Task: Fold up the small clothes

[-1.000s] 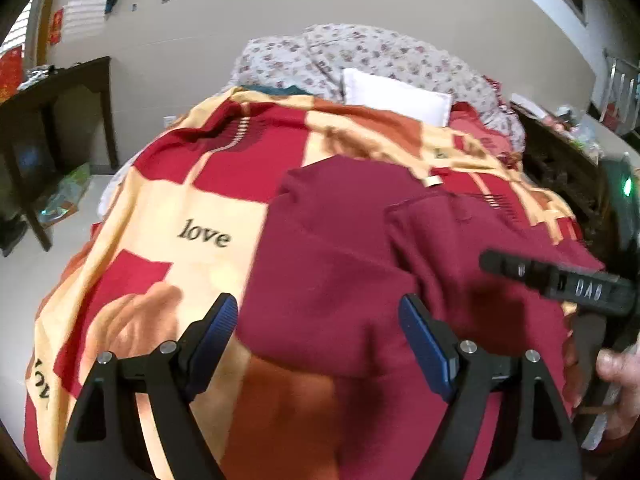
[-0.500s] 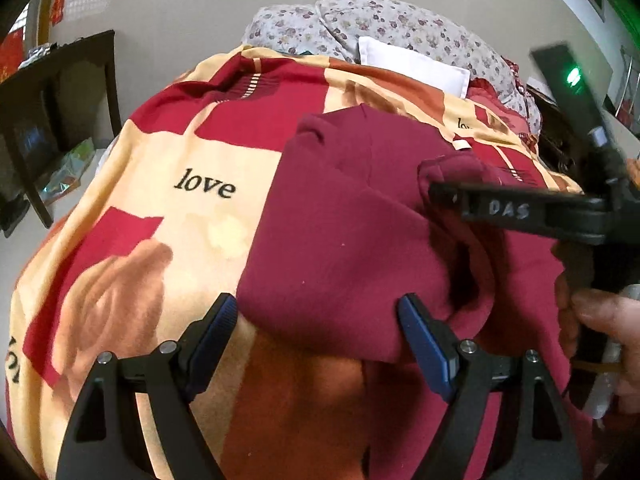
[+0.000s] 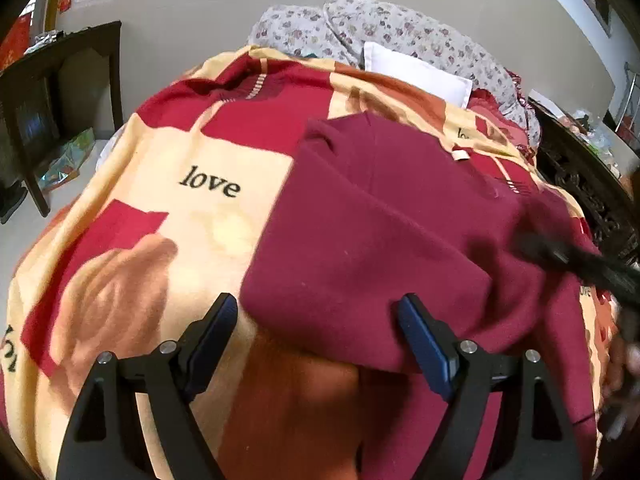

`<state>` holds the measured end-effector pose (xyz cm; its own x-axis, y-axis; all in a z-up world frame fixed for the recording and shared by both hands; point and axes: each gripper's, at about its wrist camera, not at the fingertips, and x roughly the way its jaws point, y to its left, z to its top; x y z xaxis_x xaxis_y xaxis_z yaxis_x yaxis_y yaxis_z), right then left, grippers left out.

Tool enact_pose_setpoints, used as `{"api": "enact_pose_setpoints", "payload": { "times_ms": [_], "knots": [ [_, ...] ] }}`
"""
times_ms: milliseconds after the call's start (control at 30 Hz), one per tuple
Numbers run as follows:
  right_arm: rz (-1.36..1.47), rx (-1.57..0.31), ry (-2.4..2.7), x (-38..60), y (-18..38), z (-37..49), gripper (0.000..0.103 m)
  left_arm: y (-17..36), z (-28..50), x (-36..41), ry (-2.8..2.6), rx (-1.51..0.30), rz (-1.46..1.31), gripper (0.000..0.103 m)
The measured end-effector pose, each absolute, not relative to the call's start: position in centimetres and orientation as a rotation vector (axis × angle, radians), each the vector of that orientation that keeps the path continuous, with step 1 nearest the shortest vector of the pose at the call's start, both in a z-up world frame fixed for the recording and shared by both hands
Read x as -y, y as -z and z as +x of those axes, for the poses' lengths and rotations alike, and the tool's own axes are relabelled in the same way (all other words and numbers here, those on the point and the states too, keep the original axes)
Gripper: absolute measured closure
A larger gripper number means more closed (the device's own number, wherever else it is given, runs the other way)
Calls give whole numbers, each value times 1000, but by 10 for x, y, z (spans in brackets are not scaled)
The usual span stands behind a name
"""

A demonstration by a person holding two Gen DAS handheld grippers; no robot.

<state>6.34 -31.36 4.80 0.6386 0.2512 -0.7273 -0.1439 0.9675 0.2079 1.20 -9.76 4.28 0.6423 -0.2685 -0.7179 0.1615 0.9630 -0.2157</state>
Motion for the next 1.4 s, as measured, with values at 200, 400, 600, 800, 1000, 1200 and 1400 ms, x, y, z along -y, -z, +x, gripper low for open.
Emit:
{"api": "enact_pose_setpoints", "payload": {
  "times_ms": [200,400,600,800,1000,1200,1400],
  "knots": [
    [207,-885,-332,342,-43,-30,75,-49,7,95,227,-825,-118,21],
    [323,-958,-365,379,-28,-81,13,-39,9,100,215,-857,-86,21],
    [402,-860,-248,411,-41,-78,12,-30,10,102,212,-885,-79,21],
    [187,-979,-337,355,-13,-57,21,-28,12,100,202,-886,-79,21],
    [15,-1026,-359,317,17,-55,67,-25,15,98,199,-895,-94,21],
    [-359,-912,-232,297,-17,-60,98,-43,16,96,194,-853,-123,21],
    [-567,-757,11,325,-62,-34,98,-56,17,90,180,-808,-166,21]
  ]
}}
